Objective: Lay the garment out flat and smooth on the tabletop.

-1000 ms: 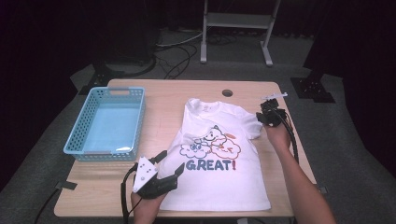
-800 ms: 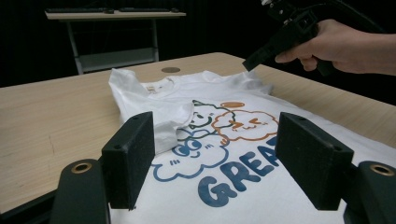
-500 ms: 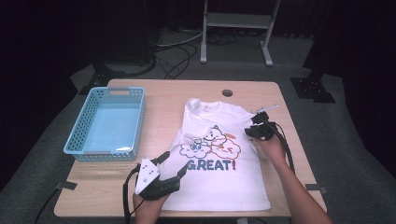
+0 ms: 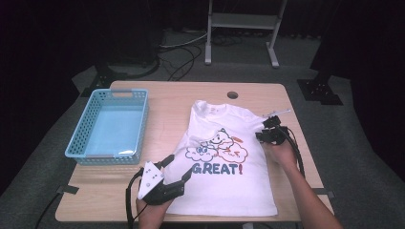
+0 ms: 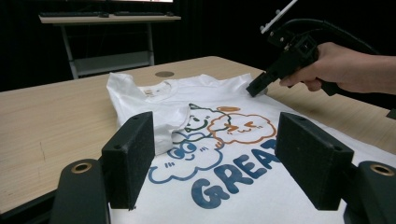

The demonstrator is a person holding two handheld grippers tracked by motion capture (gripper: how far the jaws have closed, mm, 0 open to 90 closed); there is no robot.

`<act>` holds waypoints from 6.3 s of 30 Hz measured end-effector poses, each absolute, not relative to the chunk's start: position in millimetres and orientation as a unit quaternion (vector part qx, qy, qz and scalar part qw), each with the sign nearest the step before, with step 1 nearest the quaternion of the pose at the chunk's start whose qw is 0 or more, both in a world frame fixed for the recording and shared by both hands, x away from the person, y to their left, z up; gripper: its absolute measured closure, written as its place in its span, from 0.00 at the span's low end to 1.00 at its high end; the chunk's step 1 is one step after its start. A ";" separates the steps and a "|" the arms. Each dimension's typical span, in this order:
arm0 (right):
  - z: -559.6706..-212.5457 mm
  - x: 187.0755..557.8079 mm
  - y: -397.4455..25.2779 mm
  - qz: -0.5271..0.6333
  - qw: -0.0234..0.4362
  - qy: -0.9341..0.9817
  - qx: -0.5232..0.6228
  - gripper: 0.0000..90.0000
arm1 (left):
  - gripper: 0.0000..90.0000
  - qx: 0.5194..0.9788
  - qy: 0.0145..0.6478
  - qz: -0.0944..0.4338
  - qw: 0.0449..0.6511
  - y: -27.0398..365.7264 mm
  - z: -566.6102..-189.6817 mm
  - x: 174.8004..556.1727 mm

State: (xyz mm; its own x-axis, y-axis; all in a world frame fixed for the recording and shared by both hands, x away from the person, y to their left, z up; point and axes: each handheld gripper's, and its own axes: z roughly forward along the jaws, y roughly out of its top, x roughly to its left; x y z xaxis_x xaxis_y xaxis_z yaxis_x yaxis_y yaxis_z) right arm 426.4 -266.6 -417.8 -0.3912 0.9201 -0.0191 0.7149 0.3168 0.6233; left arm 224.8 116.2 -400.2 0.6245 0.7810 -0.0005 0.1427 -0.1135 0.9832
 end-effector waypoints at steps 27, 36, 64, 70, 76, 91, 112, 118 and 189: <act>-437.8 457.5 -271.7 0.320 0.231 0.736 0.550 0.51 | 0.30 0.698 0.340 0.271 0.569 116.6 -404.2 228.6; -415.9 426.4 -271.3 0.366 0.248 0.736 0.512 0.31 | 0.26 0.698 0.338 0.265 0.573 109.5 -402.0 234.4; -385.6 280.7 -273.3 0.459 0.238 0.743 0.426 0.16 | 0.24 0.714 0.327 0.276 0.554 26.8 -396.9 341.1; -388.2 267.4 -276.4 0.467 0.236 0.740 0.422 0.13 | 0.24 0.711 0.339 0.272 0.553 13.0 -395.8 362.5; -390.2 259.8 -280.1 0.476 0.229 0.735 0.425 0.11 | 0.24 0.714 0.349 0.270 0.543 -1.1 -396.3 389.7; -396.8 256.8 -280.6 0.474 0.232 0.735 0.425 0.11 | 0.29 0.729 0.392 0.260 0.497 -5.8 -428.3 417.7; -392.8 254.3 -278.4 0.477 0.240 0.735 0.418 0.11 | 0.73 0.792 0.386 0.257 0.398 -23.9 -439.3 423.4; -390.0 252.8 -280.2 0.482 0.242 0.730 0.419 0.11 | 0.98 0.796 0.386 0.253 0.392 -22.8 -438.9 424.3; -379.4 271.2 -233.6 0.461 0.256 0.752 0.396 0.11 | 0.99 0.656 0.506 0.349 0.437 144.1 -361.8 441.4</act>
State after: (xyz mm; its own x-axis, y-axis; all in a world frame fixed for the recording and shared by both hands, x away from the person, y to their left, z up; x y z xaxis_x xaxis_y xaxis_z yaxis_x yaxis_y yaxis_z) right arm 271.2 -233.6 -379.4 -0.5543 0.8320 -0.0200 0.3601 0.2615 0.8955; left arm 441.4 144.1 -361.8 0.2432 0.9699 0.0150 0.3592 -0.1045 0.9274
